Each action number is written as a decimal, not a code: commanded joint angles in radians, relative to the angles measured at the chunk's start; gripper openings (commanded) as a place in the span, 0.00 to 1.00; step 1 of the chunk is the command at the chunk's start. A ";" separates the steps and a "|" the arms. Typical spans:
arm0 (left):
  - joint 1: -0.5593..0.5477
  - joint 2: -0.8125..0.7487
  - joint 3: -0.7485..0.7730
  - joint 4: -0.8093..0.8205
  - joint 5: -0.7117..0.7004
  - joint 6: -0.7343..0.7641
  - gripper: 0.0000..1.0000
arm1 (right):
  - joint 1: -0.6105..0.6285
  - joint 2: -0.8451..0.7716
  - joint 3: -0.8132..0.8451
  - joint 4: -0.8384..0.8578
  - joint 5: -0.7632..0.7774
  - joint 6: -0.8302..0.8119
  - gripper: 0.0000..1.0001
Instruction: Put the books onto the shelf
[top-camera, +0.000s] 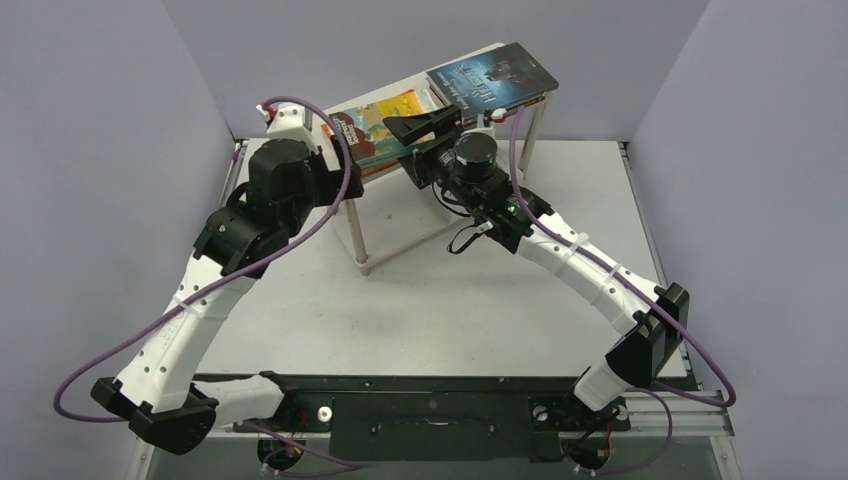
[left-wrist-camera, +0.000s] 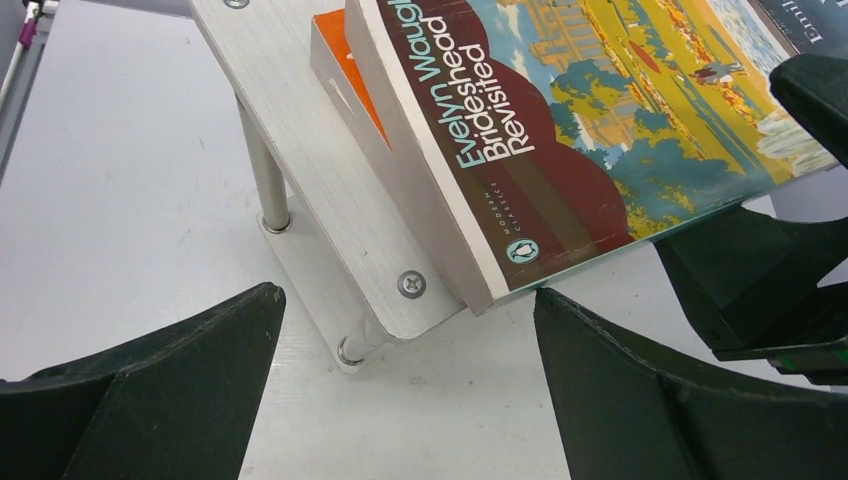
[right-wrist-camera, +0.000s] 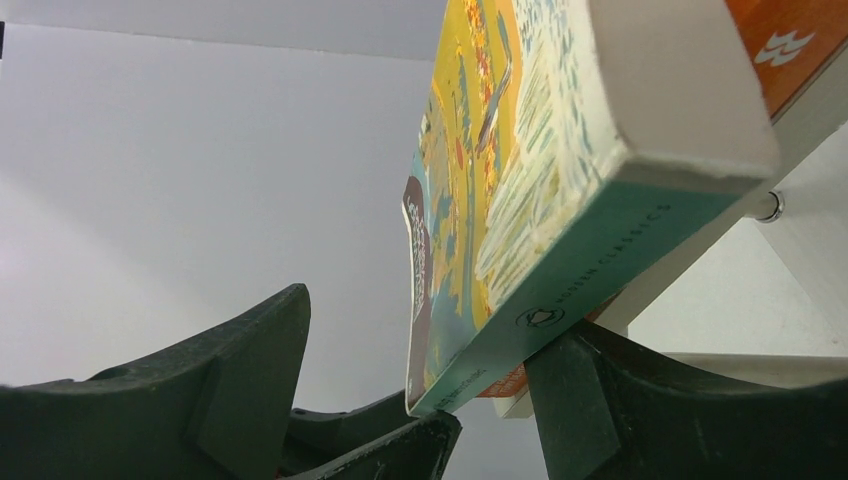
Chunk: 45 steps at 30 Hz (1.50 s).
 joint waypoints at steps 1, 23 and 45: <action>0.026 0.026 0.040 0.081 0.024 0.005 0.95 | 0.005 -0.020 -0.001 0.054 -0.027 -0.001 0.70; 0.042 -0.071 0.088 0.029 0.210 -0.043 0.96 | -0.033 -0.067 -0.084 0.056 -0.050 -0.018 0.49; 0.057 -0.095 0.095 0.011 0.210 -0.038 0.96 | -0.068 -0.059 -0.001 0.029 -0.116 -0.113 0.00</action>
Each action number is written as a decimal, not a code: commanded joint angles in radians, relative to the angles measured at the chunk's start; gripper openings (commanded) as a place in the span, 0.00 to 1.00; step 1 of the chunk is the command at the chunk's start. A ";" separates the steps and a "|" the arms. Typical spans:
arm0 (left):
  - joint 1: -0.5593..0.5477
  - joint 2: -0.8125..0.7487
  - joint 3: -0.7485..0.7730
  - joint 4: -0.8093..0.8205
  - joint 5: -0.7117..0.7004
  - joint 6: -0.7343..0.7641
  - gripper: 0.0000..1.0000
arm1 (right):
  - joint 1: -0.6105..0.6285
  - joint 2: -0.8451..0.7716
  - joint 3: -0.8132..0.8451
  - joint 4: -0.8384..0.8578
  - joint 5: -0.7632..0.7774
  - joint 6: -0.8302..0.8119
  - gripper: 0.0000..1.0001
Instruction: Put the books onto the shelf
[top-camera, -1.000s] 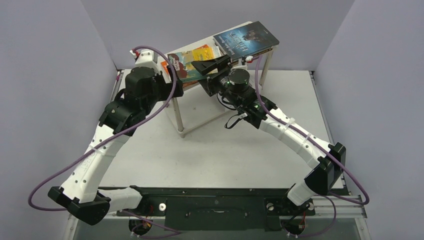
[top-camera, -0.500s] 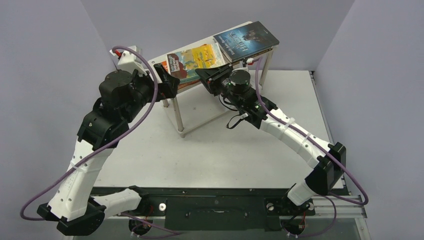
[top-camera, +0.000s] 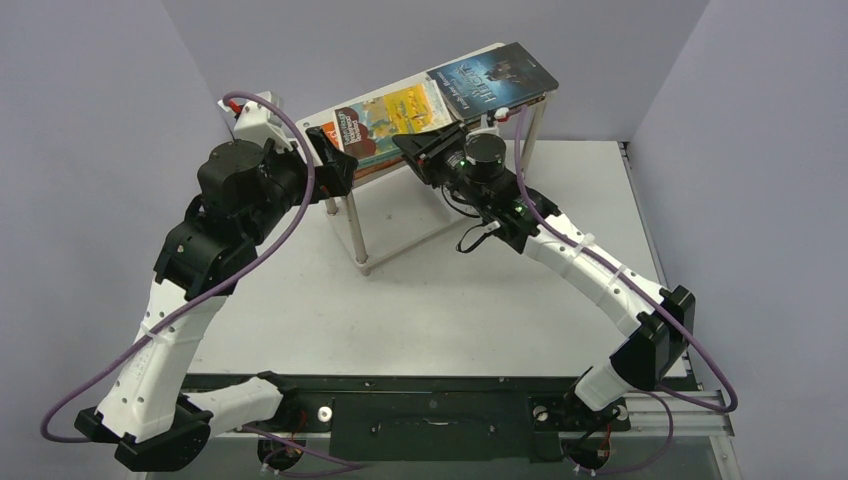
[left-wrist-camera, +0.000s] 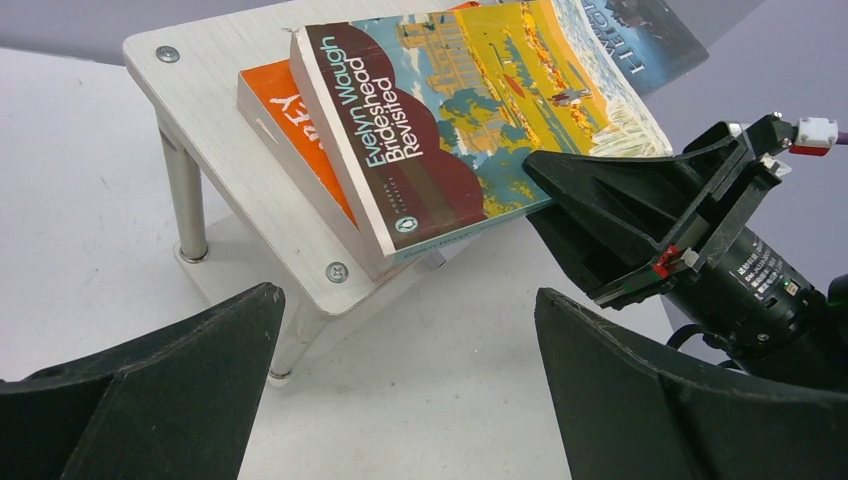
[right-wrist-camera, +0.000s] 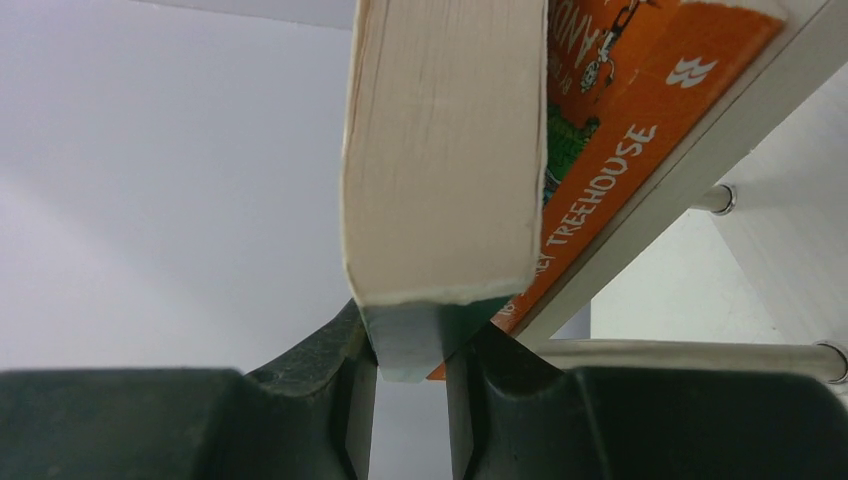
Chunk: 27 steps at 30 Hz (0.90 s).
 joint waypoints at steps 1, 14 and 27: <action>0.011 -0.021 0.020 0.004 0.007 0.004 0.96 | -0.022 -0.027 0.070 0.016 -0.040 -0.068 0.00; 0.025 -0.022 0.009 0.007 0.015 0.003 0.96 | -0.067 0.054 0.195 -0.031 -0.211 -0.102 0.00; 0.030 -0.025 -0.005 0.012 0.023 0.001 0.96 | -0.072 0.050 0.200 -0.035 -0.259 -0.111 0.60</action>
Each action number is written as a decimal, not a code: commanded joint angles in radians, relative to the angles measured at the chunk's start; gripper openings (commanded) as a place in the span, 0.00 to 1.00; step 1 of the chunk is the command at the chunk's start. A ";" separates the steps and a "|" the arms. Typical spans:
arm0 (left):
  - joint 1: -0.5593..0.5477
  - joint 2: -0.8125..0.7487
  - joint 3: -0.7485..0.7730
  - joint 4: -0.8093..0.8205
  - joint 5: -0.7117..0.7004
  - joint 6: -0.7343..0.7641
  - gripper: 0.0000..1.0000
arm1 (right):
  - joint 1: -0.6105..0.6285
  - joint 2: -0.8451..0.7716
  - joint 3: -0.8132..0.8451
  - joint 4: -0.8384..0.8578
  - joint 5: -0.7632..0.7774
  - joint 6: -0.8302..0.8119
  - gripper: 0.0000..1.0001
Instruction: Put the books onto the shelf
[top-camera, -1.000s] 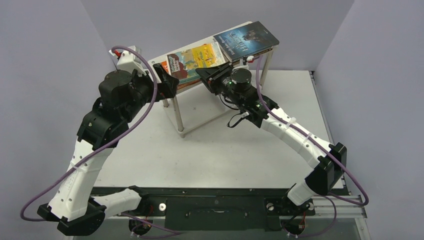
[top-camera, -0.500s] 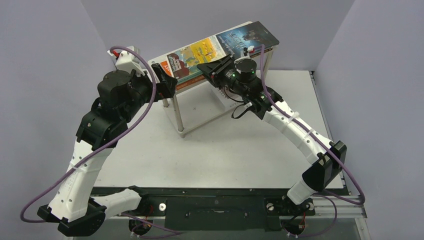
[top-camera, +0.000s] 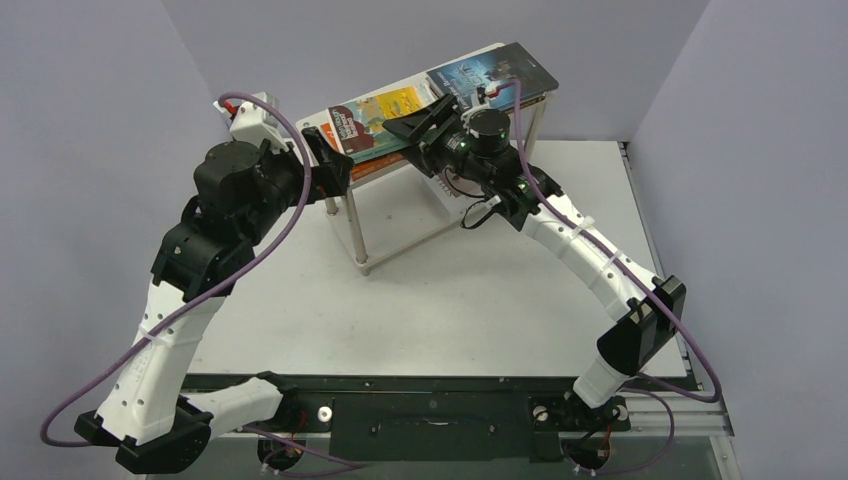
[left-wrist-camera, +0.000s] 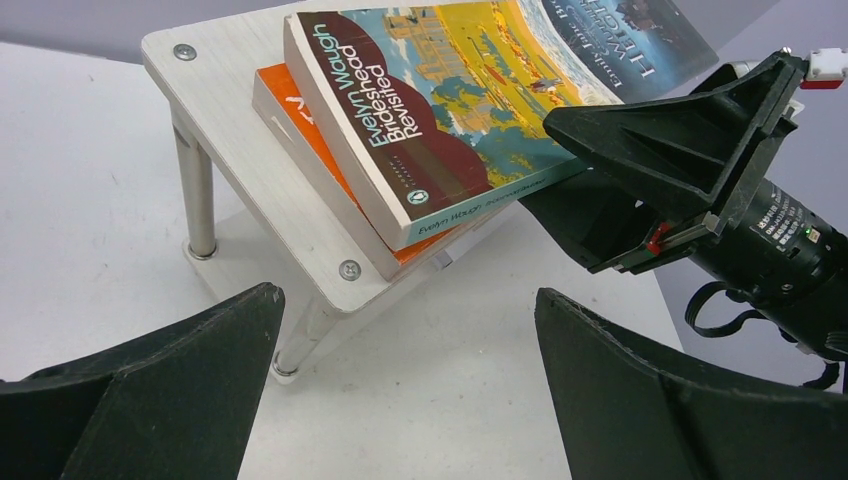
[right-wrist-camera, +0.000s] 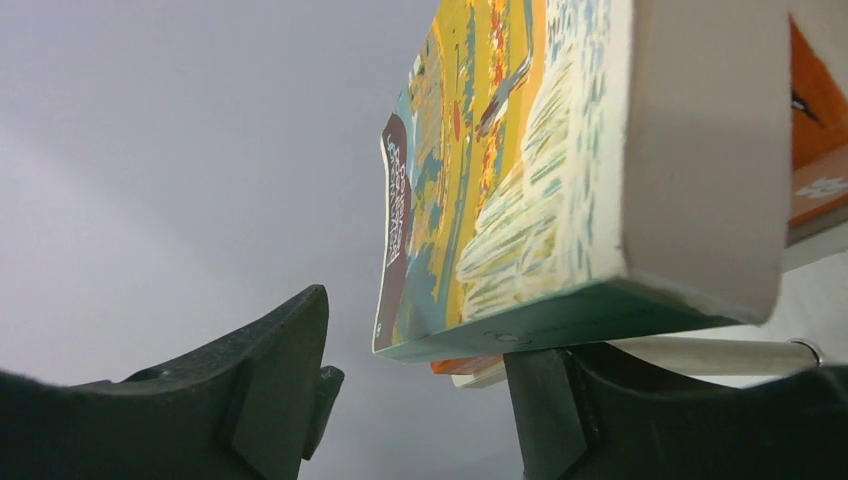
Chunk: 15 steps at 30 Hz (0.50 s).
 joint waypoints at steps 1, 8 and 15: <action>0.011 -0.016 -0.001 0.021 0.016 0.001 0.96 | -0.003 -0.048 0.020 0.068 -0.025 -0.011 0.61; 0.018 -0.016 -0.011 0.025 0.026 -0.001 0.96 | -0.015 -0.087 -0.043 0.057 -0.035 -0.019 0.62; 0.031 -0.013 -0.018 0.031 0.043 -0.005 0.96 | -0.017 -0.124 -0.095 0.022 -0.048 -0.059 0.64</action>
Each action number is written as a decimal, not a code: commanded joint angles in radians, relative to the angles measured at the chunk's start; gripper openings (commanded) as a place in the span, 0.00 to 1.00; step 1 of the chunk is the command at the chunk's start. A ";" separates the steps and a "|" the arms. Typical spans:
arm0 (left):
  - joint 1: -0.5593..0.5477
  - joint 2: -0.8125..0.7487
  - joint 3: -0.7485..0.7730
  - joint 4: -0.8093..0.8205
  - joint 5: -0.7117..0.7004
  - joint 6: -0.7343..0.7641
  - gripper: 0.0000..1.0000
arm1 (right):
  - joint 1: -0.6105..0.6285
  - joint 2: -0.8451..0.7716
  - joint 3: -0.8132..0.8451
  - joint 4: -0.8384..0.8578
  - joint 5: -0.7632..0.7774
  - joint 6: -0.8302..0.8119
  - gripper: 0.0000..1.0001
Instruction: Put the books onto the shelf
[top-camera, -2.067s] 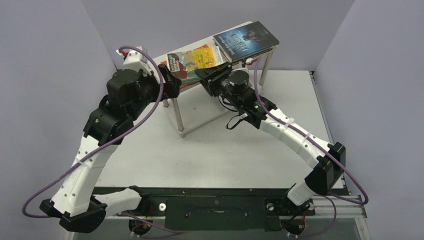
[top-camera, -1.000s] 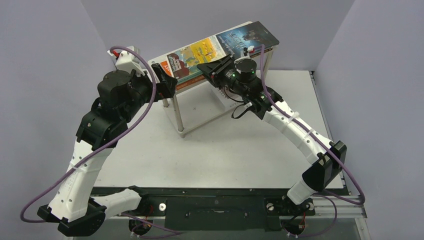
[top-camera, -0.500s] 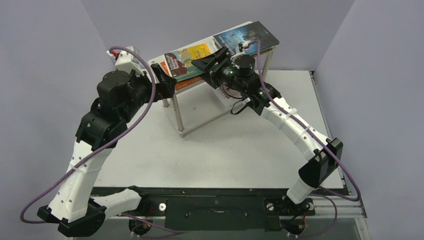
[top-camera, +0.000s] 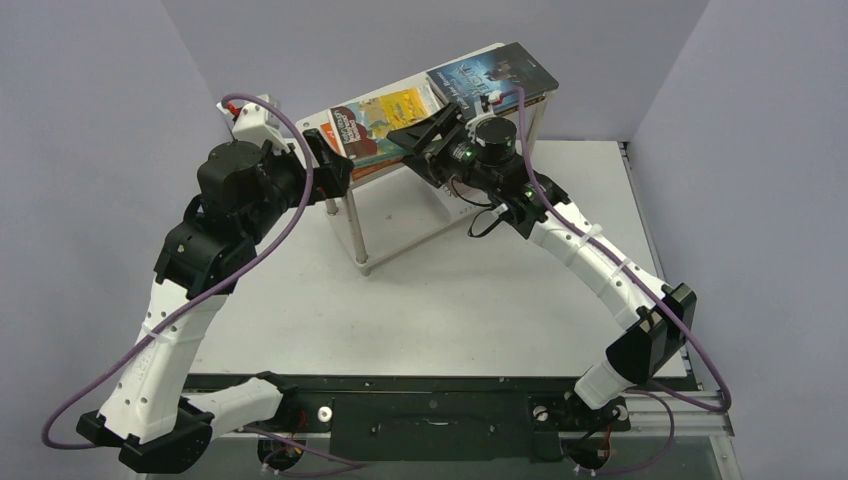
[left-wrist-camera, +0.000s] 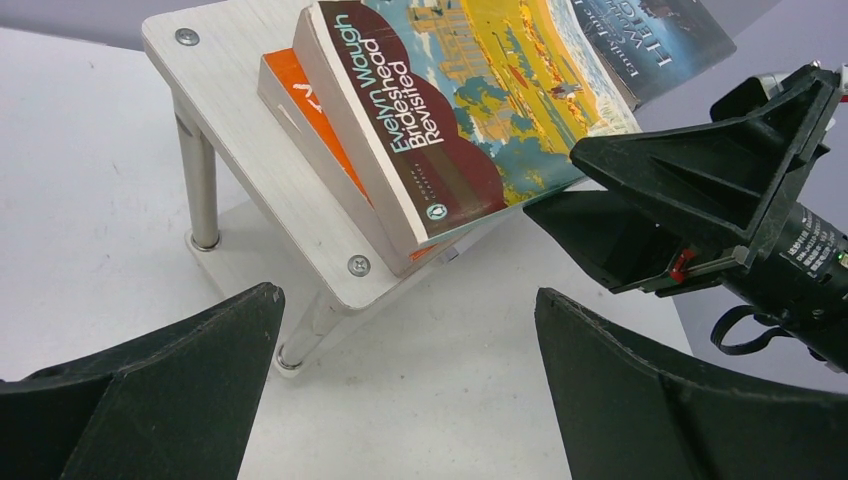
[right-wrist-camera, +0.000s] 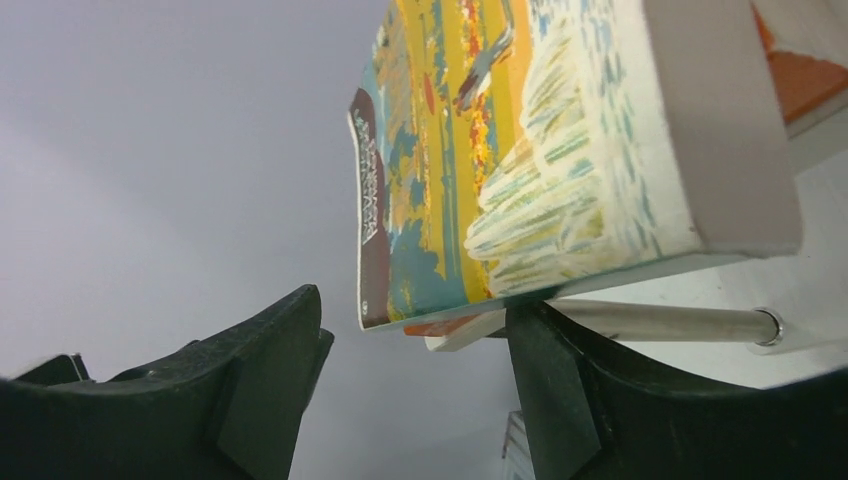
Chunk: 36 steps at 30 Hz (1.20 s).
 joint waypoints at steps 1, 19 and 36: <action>0.015 -0.011 0.002 0.034 0.026 -0.005 0.96 | -0.007 -0.076 -0.038 0.011 -0.020 -0.048 0.64; 0.054 0.064 0.001 0.096 0.173 -0.058 0.91 | -0.015 -0.278 -0.056 -0.204 0.349 -0.496 0.27; 0.103 0.056 -0.010 0.103 0.183 -0.078 0.84 | -0.022 -0.122 0.054 -0.222 0.294 -0.515 0.00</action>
